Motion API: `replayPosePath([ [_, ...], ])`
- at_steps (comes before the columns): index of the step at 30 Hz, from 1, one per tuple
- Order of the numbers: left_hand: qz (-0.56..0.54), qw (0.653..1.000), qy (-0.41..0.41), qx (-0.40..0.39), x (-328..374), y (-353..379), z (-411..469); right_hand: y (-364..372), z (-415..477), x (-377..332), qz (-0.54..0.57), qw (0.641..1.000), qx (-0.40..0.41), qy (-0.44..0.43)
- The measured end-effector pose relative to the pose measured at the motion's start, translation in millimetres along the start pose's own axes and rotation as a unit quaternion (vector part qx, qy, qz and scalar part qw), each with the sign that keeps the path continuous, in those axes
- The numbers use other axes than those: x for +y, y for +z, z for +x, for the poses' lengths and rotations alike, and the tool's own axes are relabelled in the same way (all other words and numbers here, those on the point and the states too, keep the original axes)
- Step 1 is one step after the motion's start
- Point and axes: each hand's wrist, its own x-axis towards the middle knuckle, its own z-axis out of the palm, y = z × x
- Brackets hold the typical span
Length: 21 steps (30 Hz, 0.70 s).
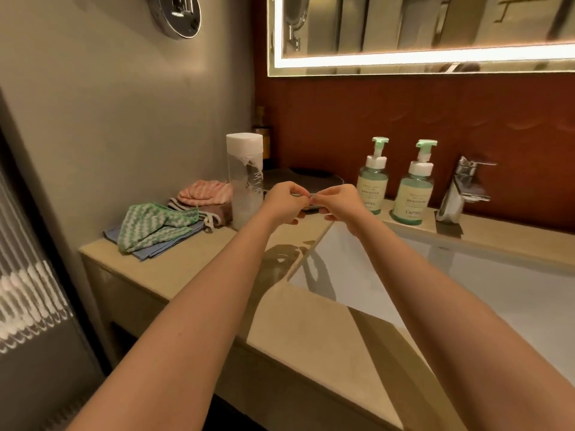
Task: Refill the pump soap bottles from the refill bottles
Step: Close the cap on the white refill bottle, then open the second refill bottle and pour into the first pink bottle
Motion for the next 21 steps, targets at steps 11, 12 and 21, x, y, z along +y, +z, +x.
replayPosePath([
  [11, -0.089, 0.971, 0.071, -0.212, 106, 169, -64, -195, -102, 70, 0.014, 0.978, 0.194, 0.076],
  [12, -0.092, 0.965, 0.085, -0.229, 115, 183, -70, -211, -110, 75, 0.014, 0.974, 0.212, 0.081],
  [21, -0.109, 0.932, 0.15, -0.312, 179, 290, -130, -322, -185, 105, -0.009, 0.94, 0.329, 0.095],
])
